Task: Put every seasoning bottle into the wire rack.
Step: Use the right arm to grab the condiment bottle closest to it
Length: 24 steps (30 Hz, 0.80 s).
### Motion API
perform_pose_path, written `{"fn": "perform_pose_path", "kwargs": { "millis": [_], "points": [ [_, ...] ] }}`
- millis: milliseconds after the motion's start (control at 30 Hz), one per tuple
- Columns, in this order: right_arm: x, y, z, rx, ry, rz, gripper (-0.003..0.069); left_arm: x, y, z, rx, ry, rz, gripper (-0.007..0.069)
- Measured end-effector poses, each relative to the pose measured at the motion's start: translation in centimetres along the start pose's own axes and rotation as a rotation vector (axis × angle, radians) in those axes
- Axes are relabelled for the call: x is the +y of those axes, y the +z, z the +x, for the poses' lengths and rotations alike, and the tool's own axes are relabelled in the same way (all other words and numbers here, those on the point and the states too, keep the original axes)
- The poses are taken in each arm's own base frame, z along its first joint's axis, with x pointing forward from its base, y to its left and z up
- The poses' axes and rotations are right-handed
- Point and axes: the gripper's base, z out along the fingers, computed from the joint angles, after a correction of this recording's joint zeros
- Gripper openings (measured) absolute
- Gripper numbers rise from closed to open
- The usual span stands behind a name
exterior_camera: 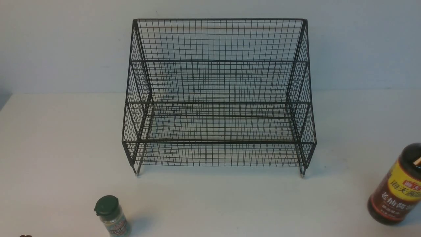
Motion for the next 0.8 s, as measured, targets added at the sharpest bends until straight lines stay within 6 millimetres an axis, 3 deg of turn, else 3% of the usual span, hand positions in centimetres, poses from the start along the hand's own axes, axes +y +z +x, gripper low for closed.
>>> {"fn": "perform_pose_path", "kwargs": {
  "millis": [433,567,600,667,800],
  "points": [
    [0.0,0.0,0.0,0.000,0.019,-0.003,-0.0015,0.0,0.0,0.0,0.000,0.000,0.000,-0.0013],
    [0.7,0.0,-0.2,-0.003,0.442,-0.077,-0.0015,0.0,0.0,0.0,0.000,0.000,0.000,-0.0013],
    [1.0,0.0,-0.3,0.002,0.648,-0.117,-0.0015,0.0,0.0,0.0,0.000,0.000,0.000,-0.0013],
    [1.4,-0.1,-0.5,0.012,0.880,-0.166,-0.0015,0.0,0.0,0.0,0.000,0.000,0.000,-0.0013],
    [1.6,-0.2,-0.8,0.002,1.060,-0.208,-0.0015,0.0,0.0,0.0,0.000,0.000,0.000,-0.0013]
  ]
}}
